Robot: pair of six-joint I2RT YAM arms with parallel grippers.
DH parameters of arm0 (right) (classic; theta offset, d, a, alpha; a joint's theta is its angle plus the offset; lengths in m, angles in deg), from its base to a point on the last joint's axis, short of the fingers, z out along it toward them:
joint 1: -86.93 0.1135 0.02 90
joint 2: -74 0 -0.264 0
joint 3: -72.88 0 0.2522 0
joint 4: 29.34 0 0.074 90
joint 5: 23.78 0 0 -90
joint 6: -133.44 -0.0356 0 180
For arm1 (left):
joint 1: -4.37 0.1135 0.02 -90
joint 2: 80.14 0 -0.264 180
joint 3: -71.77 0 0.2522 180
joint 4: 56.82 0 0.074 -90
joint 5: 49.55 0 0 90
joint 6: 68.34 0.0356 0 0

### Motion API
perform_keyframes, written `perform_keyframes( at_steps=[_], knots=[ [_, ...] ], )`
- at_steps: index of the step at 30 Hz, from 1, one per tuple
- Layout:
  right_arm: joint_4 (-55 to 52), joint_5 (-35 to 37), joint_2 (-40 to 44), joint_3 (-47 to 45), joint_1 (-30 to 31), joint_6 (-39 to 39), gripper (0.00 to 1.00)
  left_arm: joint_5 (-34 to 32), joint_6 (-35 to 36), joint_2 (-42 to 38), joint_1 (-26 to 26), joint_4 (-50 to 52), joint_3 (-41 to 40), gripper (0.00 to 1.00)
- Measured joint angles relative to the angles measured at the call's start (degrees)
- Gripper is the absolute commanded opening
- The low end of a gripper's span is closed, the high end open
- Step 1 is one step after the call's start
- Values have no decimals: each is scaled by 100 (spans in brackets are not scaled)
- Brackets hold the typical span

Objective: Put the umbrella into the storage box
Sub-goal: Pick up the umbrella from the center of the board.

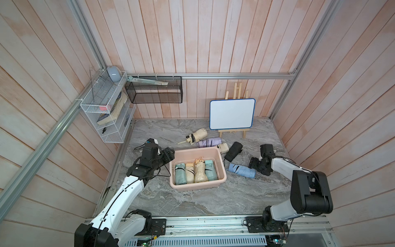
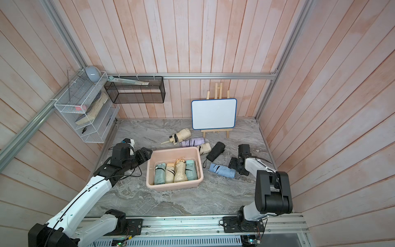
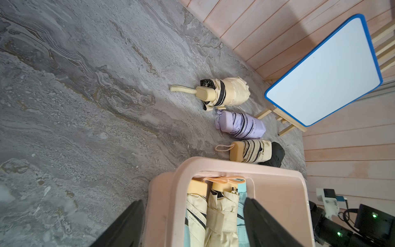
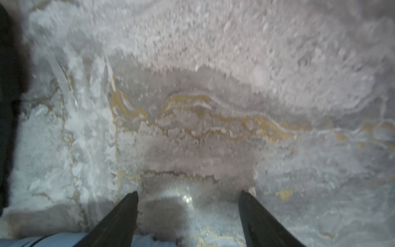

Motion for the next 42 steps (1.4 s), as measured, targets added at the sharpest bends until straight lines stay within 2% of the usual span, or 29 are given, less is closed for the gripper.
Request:
perform_keyframes(
  at_steps=[11, 14, 18, 21, 25, 34, 37, 42],
  knots=[
    [-404, -426, 1309, -765, 597, -656, 81, 68, -63, -107, 0, -151, -151, 79],
    [-656, -409, 1633, -612, 599, -647, 82, 127, -63, -155, 0, -214, -173, 79],
    [-798, -404, 1711, 24, 614, -391, 85, 162, -61, -234, 2, -293, -256, 79],
    [-844, -407, 1635, 584, 660, 105, 86, 190, -61, -251, 2, -354, -267, 79],
    [-848, -444, 1419, 1095, 752, 1132, 88, 297, -59, -291, 2, -433, -328, 79],
    [-1161, -372, 1043, 1128, 1478, 3777, 90, 492, -39, -444, 2, -654, -540, 79],
    [-1202, -389, 839, 942, 1631, 4249, 90, 494, -37, -479, 11, -671, -544, 80],
    [-1231, -428, 514, 682, 1827, 4614, 90, 498, -37, -507, 20, -695, -544, 80]
  ],
)
